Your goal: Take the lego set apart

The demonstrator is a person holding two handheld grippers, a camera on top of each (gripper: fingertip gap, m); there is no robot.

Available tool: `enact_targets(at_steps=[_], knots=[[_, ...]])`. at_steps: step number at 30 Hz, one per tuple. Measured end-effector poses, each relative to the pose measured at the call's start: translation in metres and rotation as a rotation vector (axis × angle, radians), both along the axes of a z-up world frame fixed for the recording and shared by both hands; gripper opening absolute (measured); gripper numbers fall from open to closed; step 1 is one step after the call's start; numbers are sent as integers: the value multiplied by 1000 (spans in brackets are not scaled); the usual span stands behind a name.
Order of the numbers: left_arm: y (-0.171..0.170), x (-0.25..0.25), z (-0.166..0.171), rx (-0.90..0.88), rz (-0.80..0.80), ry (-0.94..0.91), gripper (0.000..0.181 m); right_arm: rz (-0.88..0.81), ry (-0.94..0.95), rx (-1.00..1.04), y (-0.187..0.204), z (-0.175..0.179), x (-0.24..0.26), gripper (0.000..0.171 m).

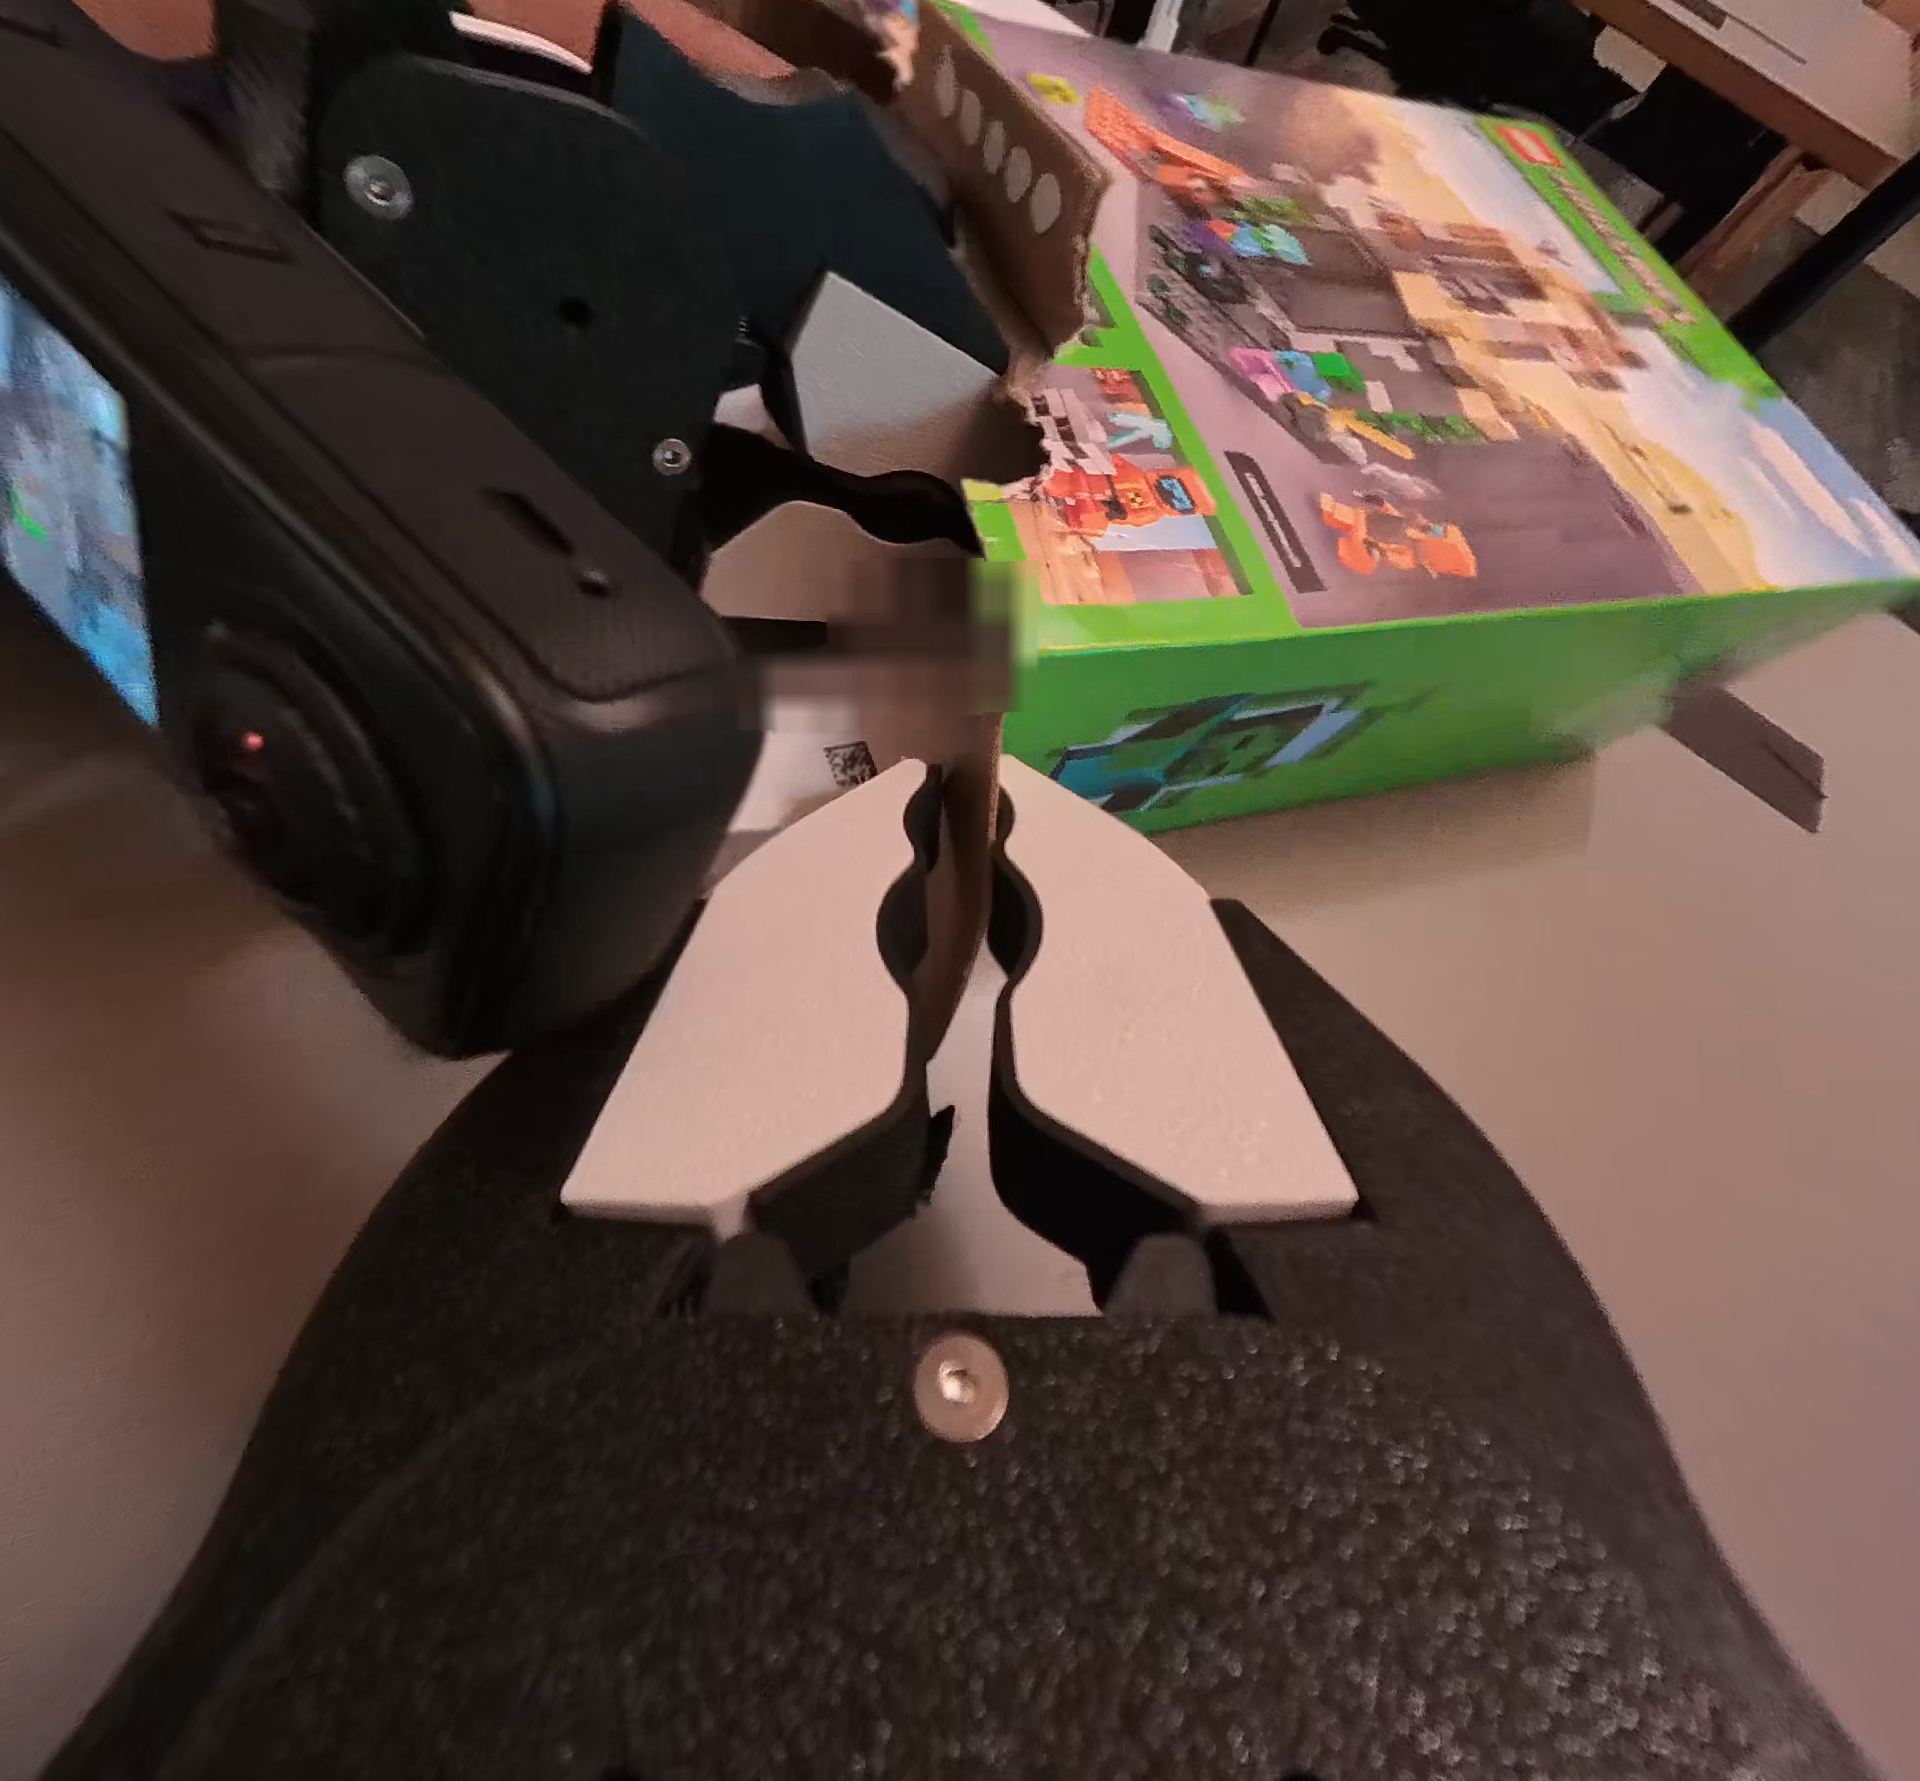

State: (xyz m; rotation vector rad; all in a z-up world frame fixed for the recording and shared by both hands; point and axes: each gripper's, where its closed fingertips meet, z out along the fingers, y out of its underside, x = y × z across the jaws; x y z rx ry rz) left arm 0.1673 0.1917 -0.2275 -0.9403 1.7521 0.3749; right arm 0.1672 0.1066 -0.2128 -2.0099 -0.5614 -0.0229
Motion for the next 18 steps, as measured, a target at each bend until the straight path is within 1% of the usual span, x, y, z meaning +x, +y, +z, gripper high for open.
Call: enact_targets(at_steps=[3,6,7,9,11,13,16,17,18], knots=[[-9,-2,10,-23,-31,-38,0,17,24,-6,-2,0,-2,5],[-24,-20,29,-65,-77,-96,0,24,7,-5,-4,0,1,5],[-29,-27,36,-98,-98,-125,3,29,12,-9,-4,0,1,5],[-41,-46,46,-182,-136,-160,15,39,22,-18,-4,1,2,5],[-54,-66,51,-259,-192,-174,26,44,17,-23,-4,1,2,5],[-68,-84,45,-297,-259,-140,38,48,10,-26,-5,1,4,5],[-79,-107,16,-282,-316,7,50,58,7,-35,-5,1,5,6],[-77,-111,7,-261,-316,39,48,59,4,-40,-5,1,5,7],[-74,-113,2,-237,-306,49,42,60,-3,-47,-5,1,5,8]])
